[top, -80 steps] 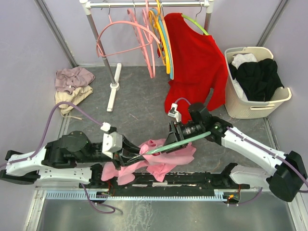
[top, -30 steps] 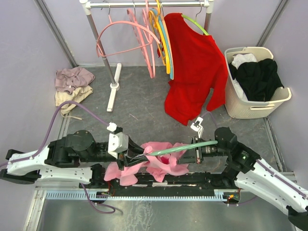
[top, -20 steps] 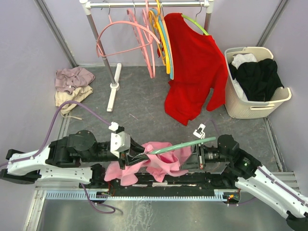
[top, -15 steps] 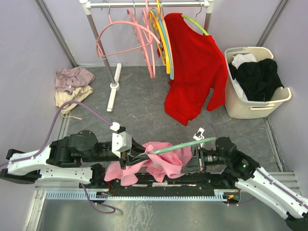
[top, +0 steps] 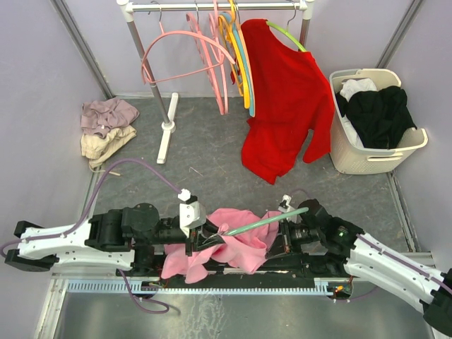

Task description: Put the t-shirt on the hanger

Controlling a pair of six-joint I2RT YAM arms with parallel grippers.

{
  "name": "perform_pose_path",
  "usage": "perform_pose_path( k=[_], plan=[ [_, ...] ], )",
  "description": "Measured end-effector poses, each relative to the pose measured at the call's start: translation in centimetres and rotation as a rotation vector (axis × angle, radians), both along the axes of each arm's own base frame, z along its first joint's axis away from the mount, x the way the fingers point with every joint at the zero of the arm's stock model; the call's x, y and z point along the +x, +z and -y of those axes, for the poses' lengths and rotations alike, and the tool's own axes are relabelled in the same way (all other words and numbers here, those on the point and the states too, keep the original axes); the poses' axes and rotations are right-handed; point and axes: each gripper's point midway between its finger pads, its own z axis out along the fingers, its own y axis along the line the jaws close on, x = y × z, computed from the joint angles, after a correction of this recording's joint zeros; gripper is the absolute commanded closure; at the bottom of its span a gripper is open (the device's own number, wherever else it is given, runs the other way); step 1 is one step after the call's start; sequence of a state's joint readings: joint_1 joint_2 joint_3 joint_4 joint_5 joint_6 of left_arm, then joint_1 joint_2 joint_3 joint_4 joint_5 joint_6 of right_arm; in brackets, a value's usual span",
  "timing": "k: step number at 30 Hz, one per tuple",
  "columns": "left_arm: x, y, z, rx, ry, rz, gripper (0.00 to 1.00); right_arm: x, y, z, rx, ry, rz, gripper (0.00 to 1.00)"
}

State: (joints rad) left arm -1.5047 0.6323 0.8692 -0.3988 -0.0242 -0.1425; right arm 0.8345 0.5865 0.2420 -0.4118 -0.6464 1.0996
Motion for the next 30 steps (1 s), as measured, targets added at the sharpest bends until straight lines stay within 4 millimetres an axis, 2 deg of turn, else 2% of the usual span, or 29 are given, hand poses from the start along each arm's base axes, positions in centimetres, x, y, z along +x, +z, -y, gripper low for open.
perform_pose_path(
  k=[5,10,18,27,30],
  plan=[
    [-0.1,-0.8,0.0,-0.019,0.003,-0.028,0.97,0.0,-0.6,-0.2,0.014,0.004,-0.007,0.91],
    [-0.3,-0.5,0.2,-0.037,-0.001,-0.045,0.97,-0.2,-0.1,-0.5,0.047,0.013,-0.004,0.79],
    [-0.8,-0.5,-0.1,-0.053,-0.017,-0.076,0.97,-0.5,0.9,-0.5,0.119,0.002,-0.001,0.47],
    [-1.1,-0.5,-1.1,-0.052,-0.031,-0.078,0.97,0.7,1.6,-2.1,0.166,-0.064,-0.079,0.37],
    [-1.4,-0.4,-1.4,-0.063,-0.043,-0.079,0.97,1.1,1.9,-2.7,0.180,-0.073,-0.097,0.36]
  ],
)
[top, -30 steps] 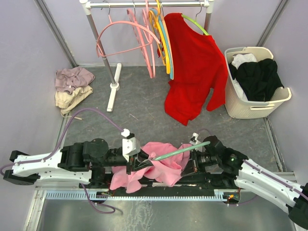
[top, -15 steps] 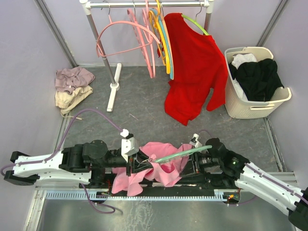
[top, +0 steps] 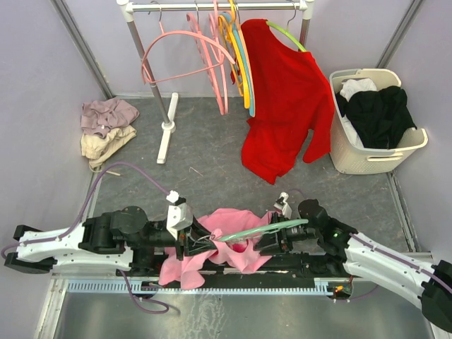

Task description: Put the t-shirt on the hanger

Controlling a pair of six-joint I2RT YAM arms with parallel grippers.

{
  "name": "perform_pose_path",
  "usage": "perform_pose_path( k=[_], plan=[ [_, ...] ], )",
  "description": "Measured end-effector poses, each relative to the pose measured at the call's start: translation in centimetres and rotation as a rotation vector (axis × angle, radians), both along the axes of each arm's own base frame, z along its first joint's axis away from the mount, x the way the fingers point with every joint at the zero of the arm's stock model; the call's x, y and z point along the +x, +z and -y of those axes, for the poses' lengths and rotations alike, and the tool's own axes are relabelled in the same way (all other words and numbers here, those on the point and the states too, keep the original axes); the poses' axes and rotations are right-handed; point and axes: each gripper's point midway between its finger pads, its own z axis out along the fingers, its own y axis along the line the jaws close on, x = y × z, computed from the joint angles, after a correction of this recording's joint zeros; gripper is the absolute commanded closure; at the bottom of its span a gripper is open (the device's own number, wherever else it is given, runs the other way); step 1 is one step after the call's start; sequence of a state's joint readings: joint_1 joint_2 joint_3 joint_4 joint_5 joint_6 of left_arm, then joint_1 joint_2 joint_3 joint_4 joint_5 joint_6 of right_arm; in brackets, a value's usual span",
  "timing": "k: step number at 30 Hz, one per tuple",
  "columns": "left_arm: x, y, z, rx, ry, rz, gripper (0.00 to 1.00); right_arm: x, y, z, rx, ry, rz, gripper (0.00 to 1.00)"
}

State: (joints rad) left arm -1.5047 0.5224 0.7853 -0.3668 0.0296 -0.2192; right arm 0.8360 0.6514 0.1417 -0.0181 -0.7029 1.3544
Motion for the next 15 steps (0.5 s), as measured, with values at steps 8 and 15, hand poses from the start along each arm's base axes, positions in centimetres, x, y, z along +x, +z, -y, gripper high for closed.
perform_pose_path(
  k=[8,15],
  plan=[
    [-0.4,-0.3,-0.6,-0.012,-0.019,-0.001,0.97,0.2,3.7,-0.4,0.090,0.028,0.030,0.34],
    [-0.7,-0.4,-0.8,-0.017,-0.035,-0.002,0.97,2.9,4.0,0.1,0.079,-0.010,0.007,0.35]
  ],
)
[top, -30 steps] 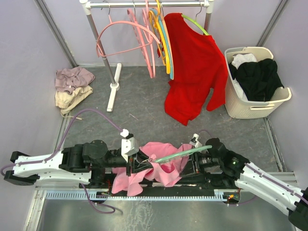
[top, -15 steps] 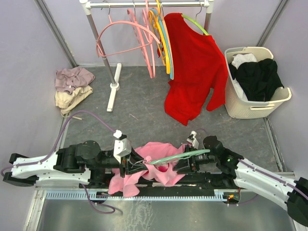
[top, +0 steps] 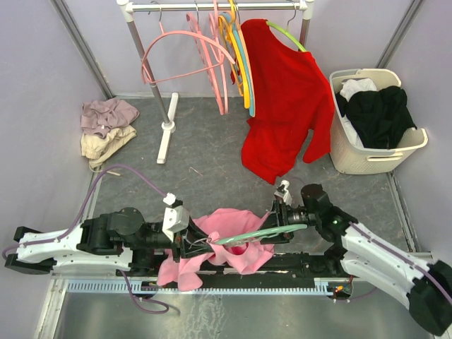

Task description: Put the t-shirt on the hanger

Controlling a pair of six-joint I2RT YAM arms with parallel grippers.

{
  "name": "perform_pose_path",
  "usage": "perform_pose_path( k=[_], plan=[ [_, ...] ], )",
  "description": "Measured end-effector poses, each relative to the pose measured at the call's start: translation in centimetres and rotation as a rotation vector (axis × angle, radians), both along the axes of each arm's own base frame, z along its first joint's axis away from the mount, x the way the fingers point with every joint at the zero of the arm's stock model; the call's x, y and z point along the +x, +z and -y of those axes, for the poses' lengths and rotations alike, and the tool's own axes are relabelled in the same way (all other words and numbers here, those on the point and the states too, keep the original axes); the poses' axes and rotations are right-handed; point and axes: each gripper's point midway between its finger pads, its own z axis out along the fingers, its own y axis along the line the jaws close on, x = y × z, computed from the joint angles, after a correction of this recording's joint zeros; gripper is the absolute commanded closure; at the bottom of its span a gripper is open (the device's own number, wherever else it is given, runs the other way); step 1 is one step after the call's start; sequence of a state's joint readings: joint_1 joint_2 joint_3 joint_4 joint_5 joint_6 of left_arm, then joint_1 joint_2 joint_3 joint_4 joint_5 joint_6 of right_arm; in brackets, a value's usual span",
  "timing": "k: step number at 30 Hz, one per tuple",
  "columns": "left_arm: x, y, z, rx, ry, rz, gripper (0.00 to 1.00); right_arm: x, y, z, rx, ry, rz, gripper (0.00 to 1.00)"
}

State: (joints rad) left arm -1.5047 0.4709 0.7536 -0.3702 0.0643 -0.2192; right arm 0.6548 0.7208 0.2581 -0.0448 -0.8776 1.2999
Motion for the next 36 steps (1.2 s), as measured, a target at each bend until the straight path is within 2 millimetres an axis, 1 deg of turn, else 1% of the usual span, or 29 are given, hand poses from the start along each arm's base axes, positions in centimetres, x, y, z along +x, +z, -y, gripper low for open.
perform_pose_path(
  k=[3,5,8,11,15,17,21,24,28,30,36],
  plan=[
    [0.0,0.0,0.0,0.000,-0.002,0.000,0.97,0.2,-0.9,-0.3,-0.055,0.044,-0.037,0.34],
    [-0.1,0.0,0.0,0.001,-0.008,-0.001,0.97,0.5,-1.0,-0.6,-0.079,0.079,-0.043,0.34],
    [-0.3,-0.2,0.1,0.007,-0.017,-0.002,0.97,0.9,-0.4,-1.0,-0.088,0.124,-0.016,0.34],
    [-0.3,-0.4,0.3,0.019,-0.017,-0.003,0.97,1.3,0.7,-1.4,-0.081,0.171,0.033,0.34],
    [-0.3,-0.8,0.6,0.033,-0.018,-0.004,0.97,1.1,1.4,-1.2,-0.080,0.221,0.084,0.34],
    [-0.3,-0.9,0.7,0.039,-0.019,-0.005,0.97,0.8,0.9,-0.9,-0.101,0.245,0.090,0.35],
    [-0.3,-1.3,1.0,0.055,-0.021,-0.006,0.97,0.1,-1.1,-0.1,-0.175,0.287,0.053,0.36],
    [-0.3,-1.4,1.1,0.062,-0.022,-0.007,0.97,-0.6,-2.2,0.0,-0.215,0.317,0.037,0.36],
    [-0.3,-1.5,1.3,0.069,-0.024,-0.007,0.97,-1.8,-2.8,-0.6,-0.237,0.376,0.047,0.36],
    [-0.3,-1.5,1.4,0.072,-0.024,-0.008,0.97,-2.1,-3.0,-1.0,-0.243,0.392,0.049,0.36],
    [-0.3,-1.4,1.5,0.071,-0.024,-0.008,0.97,-1.2,-3.5,-2.1,-0.262,0.376,0.056,0.36]
  ],
)
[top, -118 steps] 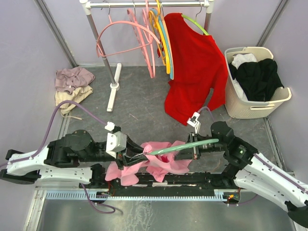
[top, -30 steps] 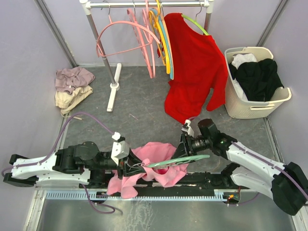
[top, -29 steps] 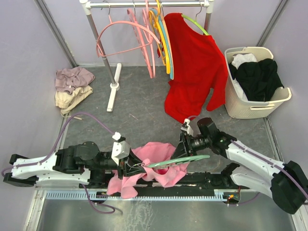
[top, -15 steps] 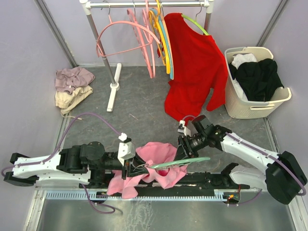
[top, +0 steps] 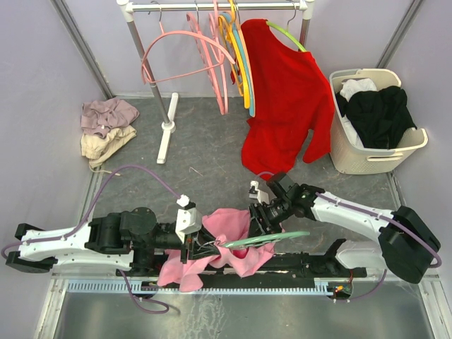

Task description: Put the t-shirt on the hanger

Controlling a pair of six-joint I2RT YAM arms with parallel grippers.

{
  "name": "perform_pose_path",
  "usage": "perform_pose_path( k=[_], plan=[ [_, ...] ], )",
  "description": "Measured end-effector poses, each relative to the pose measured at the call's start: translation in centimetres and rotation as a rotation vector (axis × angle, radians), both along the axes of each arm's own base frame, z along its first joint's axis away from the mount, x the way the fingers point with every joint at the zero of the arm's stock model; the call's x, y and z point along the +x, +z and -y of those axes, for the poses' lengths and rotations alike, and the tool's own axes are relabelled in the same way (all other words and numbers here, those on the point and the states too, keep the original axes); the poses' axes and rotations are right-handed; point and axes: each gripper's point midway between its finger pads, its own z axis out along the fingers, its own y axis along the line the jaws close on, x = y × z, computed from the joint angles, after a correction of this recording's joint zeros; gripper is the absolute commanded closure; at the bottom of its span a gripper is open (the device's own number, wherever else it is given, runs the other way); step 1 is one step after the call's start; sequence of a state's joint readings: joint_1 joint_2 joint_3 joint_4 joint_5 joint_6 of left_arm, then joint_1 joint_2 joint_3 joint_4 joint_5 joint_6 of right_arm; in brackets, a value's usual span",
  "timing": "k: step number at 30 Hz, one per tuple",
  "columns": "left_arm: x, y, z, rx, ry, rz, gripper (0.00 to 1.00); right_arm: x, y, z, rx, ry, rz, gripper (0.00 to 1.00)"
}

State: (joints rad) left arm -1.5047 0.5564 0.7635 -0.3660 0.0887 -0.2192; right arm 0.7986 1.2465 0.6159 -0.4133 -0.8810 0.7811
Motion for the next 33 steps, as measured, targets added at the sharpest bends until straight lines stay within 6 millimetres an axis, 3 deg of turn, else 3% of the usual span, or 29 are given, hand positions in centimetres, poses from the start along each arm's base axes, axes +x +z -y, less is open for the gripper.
perform_pose_path(
  k=[8,18,25,30,33],
  plan=[
    [0.0,0.2,-0.1,-0.008,0.000,0.001,0.97,0.9,0.1,-1.1,0.001,-0.005,0.024,0.38],
    [0.0,0.4,-0.3,-0.018,0.000,0.002,0.97,-1.0,0.1,-1.5,0.002,0.053,0.024,0.41],
    [0.0,0.5,-0.3,-0.019,0.001,0.002,0.97,-1.9,-1.0,-1.4,-0.026,0.077,0.014,0.46],
    [0.0,0.6,-0.3,-0.020,0.001,0.002,0.97,-2.0,-2.7,-1.5,-0.079,0.081,-0.003,0.80],
    [0.0,0.7,-0.3,-0.022,0.001,0.002,0.97,-1.8,-3.2,-1.4,-0.099,0.074,0.004,0.91]
  ],
)
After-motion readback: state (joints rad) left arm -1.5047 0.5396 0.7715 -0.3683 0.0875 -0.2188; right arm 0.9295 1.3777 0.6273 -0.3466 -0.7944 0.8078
